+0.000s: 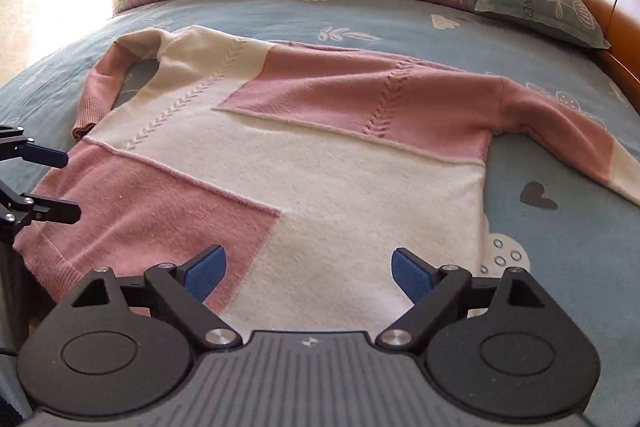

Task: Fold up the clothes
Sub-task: 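Open both grippers and withdraw them above the flattened sweater, then grasp the pink ribbed sleeve cuff with the left gripper, then fold the pink sleeve across the sweater body with the left gripper and release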

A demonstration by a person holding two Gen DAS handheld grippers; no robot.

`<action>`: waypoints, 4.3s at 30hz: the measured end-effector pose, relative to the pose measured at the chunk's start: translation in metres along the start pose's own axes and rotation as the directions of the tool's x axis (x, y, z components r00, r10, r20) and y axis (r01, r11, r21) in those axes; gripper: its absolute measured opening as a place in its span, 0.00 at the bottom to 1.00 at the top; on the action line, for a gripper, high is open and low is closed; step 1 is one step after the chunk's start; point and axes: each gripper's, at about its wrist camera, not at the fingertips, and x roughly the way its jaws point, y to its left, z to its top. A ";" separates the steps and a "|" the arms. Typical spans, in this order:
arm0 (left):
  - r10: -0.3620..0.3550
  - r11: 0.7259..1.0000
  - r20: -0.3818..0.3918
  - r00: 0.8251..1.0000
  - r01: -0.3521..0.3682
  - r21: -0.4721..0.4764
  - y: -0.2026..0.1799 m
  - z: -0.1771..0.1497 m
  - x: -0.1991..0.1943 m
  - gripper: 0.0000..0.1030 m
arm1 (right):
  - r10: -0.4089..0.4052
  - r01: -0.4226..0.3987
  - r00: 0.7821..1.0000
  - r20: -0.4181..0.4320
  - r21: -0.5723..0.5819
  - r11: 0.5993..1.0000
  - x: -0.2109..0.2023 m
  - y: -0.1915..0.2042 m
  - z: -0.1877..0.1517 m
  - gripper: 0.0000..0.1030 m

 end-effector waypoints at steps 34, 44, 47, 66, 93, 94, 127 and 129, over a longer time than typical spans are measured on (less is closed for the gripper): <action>-0.097 0.973 -0.033 0.995 0.088 -0.216 0.052 -0.001 0.009 0.94 | -0.084 0.084 0.996 -0.026 -0.005 0.996 0.026 0.024 -0.027 1.00; 0.154 0.968 0.020 0.988 -0.147 -0.203 0.115 0.010 -0.012 0.88 | -0.091 0.091 0.995 -0.025 0.001 0.996 0.026 0.025 -0.027 1.00; 0.077 0.938 0.021 0.997 -0.066 -0.339 0.136 0.003 -0.010 0.87 | -0.096 0.096 0.995 -0.029 0.005 0.995 0.027 0.025 -0.026 1.00; -0.153 0.448 0.345 0.926 0.376 -0.811 0.244 -0.040 0.043 0.84 | -0.118 0.119 0.992 -0.039 0.024 0.993 0.030 0.027 -0.023 1.00; -0.100 0.386 0.324 0.941 0.337 -0.859 0.236 -0.060 0.033 0.08 | -0.133 0.134 0.991 -0.034 0.038 0.990 0.031 0.028 -0.023 1.00; -0.083 0.401 0.316 0.945 0.322 -0.858 0.238 -0.061 0.026 0.08 | -0.133 0.134 0.990 -0.035 0.038 0.990 0.031 0.029 -0.022 1.00; 0.290 0.488 0.076 0.954 -0.079 -0.869 0.406 -0.068 -0.098 0.20 | -0.178 0.187 0.978 -0.106 0.085 0.979 0.034 0.033 -0.015 1.00; 0.244 0.529 0.073 0.967 -0.069 -0.846 0.391 -0.062 -0.089 0.20 | -0.178 0.188 0.977 -0.114 0.084 0.979 0.034 0.033 -0.014 1.00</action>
